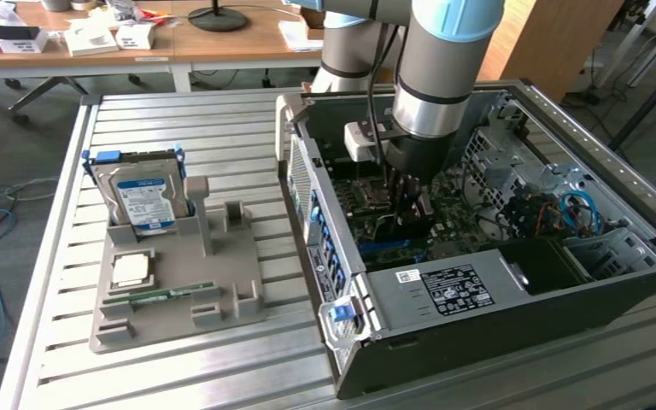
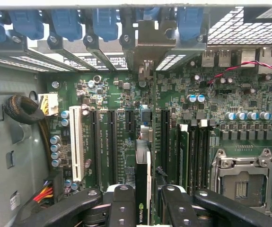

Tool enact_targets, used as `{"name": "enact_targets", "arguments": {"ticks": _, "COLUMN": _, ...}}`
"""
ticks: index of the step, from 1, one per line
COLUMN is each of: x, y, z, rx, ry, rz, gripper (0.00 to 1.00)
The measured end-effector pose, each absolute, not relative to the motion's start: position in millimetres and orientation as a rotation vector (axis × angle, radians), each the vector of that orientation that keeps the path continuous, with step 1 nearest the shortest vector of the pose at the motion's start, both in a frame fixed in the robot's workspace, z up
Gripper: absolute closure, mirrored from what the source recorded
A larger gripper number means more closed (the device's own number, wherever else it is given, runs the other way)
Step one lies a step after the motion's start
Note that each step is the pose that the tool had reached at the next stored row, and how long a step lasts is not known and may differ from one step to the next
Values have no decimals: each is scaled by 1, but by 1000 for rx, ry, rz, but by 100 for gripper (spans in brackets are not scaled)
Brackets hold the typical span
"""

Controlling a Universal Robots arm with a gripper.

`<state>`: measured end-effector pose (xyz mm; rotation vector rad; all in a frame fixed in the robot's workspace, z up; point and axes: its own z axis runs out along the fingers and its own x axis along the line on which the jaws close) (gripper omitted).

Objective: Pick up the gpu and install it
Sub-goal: 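Insert the gpu into the slot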

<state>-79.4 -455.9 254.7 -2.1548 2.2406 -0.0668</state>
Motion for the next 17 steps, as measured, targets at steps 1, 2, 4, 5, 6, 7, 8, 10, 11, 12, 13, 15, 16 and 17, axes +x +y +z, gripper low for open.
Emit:
{"name": "enact_targets", "arguments": {"ticks": 1, "x": -79, "y": -456, "z": 255, "rx": -2155, "ry": 2241, "rz": -67, "gripper": 74}}
{"name": "enact_targets", "arguments": {"ticks": 2, "x": -79, "y": -456, "z": 255, "rx": -2155, "ry": 2241, "rz": -67, "gripper": 74}}
{"name": "enact_targets", "arguments": {"ticks": 4, "x": -79, "y": -456, "z": 255, "rx": -2155, "ry": 2240, "rz": -66, "gripper": 74}}
{"name": "enact_targets", "arguments": {"ticks": 5, "x": -79, "y": -456, "z": 255, "rx": -2154, "ry": 2240, "rz": -67, "gripper": 74}}
{"name": "enact_targets", "arguments": {"ticks": 6, "x": -79, "y": -456, "z": 255, "rx": -2154, "ry": 2239, "rz": -67, "gripper": 74}}
{"name": "enact_targets", "arguments": {"ticks": 7, "x": -79, "y": -456, "z": 255, "rx": -2154, "ry": 2239, "rz": -67, "gripper": 74}}
{"name": "enact_targets", "arguments": {"ticks": 8, "x": -80, "y": -456, "z": 255, "rx": -2154, "ry": 2239, "rz": -66, "gripper": 74}}
{"name": "enact_targets", "arguments": {"ticks": 10, "x": -80, "y": -456, "z": 255, "rx": -2153, "ry": 2238, "rz": -66, "gripper": 74}}
{"name": "enact_targets", "arguments": {"ticks": 11, "x": -80, "y": -457, "z": 255, "rx": -2152, "ry": 2239, "rz": -66, "gripper": 74}}
{"name": "enact_targets", "arguments": {"ticks": 12, "x": -80, "y": -457, "z": 255, "rx": -2152, "ry": 2239, "rz": -66, "gripper": 74}}
{"name": "enact_targets", "arguments": {"ticks": 13, "x": -80, "y": -457, "z": 255, "rx": -2152, "ry": 2238, "rz": -66, "gripper": 74}}
{"name": "enact_targets", "arguments": {"ticks": 15, "x": -80, "y": -457, "z": 255, "rx": -2152, "ry": 2238, "rz": -66, "gripper": 74}}
{"name": "enact_targets", "arguments": {"ticks": 16, "x": -80, "y": -457, "z": 255, "rx": -2152, "ry": 2238, "rz": -66, "gripper": 74}}
{"name": "enact_targets", "arguments": {"ticks": 17, "x": -80, "y": -457, "z": 255, "rx": -2152, "ry": 2238, "rz": -65, "gripper": 74}}
